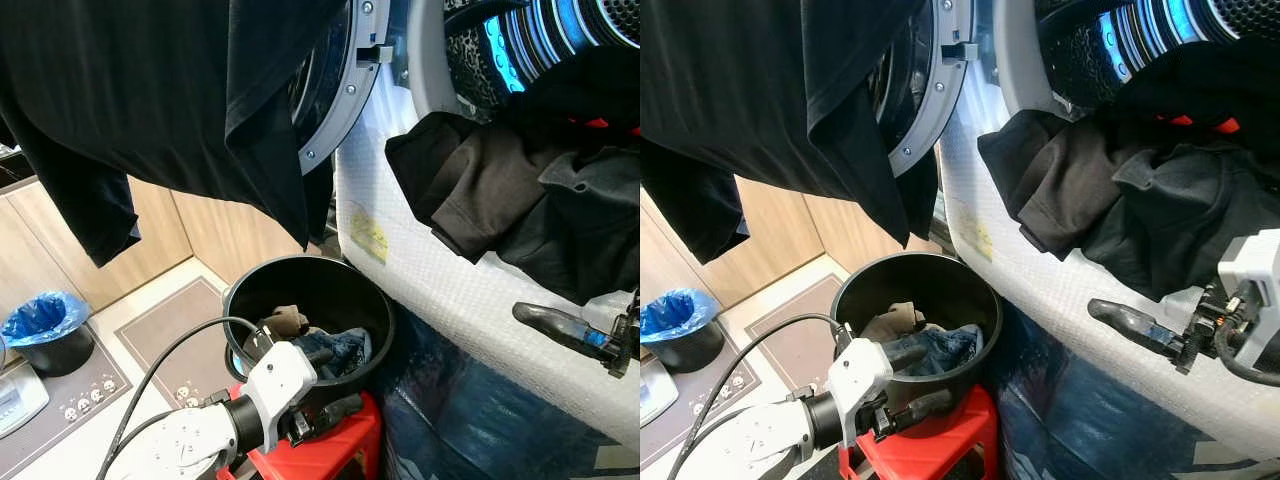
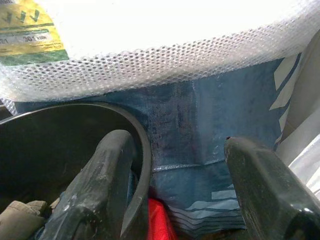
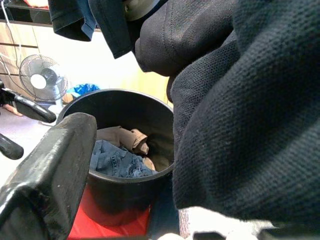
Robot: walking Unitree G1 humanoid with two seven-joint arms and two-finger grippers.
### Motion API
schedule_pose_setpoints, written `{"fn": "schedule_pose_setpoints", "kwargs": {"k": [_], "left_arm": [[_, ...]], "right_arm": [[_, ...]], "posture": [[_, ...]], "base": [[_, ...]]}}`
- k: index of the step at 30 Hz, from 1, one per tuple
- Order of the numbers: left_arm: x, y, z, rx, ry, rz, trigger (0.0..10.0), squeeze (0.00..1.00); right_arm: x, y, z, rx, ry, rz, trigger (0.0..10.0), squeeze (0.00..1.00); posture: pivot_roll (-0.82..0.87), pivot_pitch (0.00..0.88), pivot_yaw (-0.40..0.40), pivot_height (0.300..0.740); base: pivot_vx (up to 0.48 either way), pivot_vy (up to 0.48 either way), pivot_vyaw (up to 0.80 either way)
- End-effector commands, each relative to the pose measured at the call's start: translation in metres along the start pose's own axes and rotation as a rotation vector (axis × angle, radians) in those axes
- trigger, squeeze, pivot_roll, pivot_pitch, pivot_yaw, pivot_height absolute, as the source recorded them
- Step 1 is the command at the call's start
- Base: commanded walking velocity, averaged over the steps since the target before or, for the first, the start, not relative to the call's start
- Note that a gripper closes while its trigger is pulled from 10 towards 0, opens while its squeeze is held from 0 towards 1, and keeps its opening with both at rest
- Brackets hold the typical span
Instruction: Clothes washing
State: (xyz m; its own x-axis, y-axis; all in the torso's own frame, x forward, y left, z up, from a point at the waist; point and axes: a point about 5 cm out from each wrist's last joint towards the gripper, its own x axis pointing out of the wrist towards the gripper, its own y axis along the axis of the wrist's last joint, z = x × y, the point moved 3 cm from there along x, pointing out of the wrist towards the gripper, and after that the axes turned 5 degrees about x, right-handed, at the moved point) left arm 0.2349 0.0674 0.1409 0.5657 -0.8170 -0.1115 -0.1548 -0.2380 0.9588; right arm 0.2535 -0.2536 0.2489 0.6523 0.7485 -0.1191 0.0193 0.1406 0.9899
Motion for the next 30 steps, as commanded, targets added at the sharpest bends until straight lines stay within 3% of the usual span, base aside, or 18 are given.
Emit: {"fn": "schedule_pose_setpoints", "kwargs": {"k": [1,7,9,15,18,22,25,30], "left_arm": [[-0.001,-0.001,0.001,0.003,-0.008,-0.005,10.0,0.0],[-0.001,-0.001,0.002,0.004,-0.014,-0.004,10.0,0.0],[0.0,-0.001,0.003,0.004,-0.022,-0.003,10.0,0.0],[0.001,-0.001,0.003,0.005,-0.023,-0.003,10.0,0.0],[0.003,0.0,0.003,0.003,-0.017,0.006,10.0,0.0],[0.003,0.0,0.003,0.003,-0.017,0.006,10.0,0.0],[0.003,0.0,0.001,0.007,-0.003,0.007,10.0,0.0],[0.003,0.0,0.001,0.008,-0.002,0.007,10.0,0.0]], "right_arm": [[-0.002,0.007,0.0,-0.018,0.004,0.014,10.0,0.0],[-0.003,0.023,-0.008,-0.002,0.094,0.091,10.0,0.0],[0.006,0.045,-0.006,-0.021,0.071,0.181,10.0,0.0],[0.007,0.053,-0.004,-0.014,0.071,0.206,10.0,0.0],[0.016,0.083,0.001,-0.016,0.062,0.275,10.0,0.0],[0.016,0.083,0.002,-0.012,0.061,0.275,10.0,0.0],[0.038,0.095,0.011,-0.078,-0.108,0.17,10.0,0.0],[0.04,0.097,0.012,-0.08,-0.125,0.157,10.0,0.0]], "posture": [[-0.08,0.088,0.029,0.74],[-0.08,0.083,0.029,0.74],[-0.08,0.078,0.024,0.74],[-0.08,0.078,0.024,0.74],[-0.08,0.062,0.007,0.74],[-0.08,0.062,0.007,0.74],[-0.07,0.069,-0.003,0.74],[-0.07,0.069,-0.003,0.74]], "base": [[0.0,0.0,0.0],[0.0,0.0,0.0],[0.0,0.0,0.0],[0.0,0.0,0.0],[0.0,0.0,0.0],[0.0,0.0,0.0],[0.0,0.0,0.0],[0.0,0.0,0.0]]}}
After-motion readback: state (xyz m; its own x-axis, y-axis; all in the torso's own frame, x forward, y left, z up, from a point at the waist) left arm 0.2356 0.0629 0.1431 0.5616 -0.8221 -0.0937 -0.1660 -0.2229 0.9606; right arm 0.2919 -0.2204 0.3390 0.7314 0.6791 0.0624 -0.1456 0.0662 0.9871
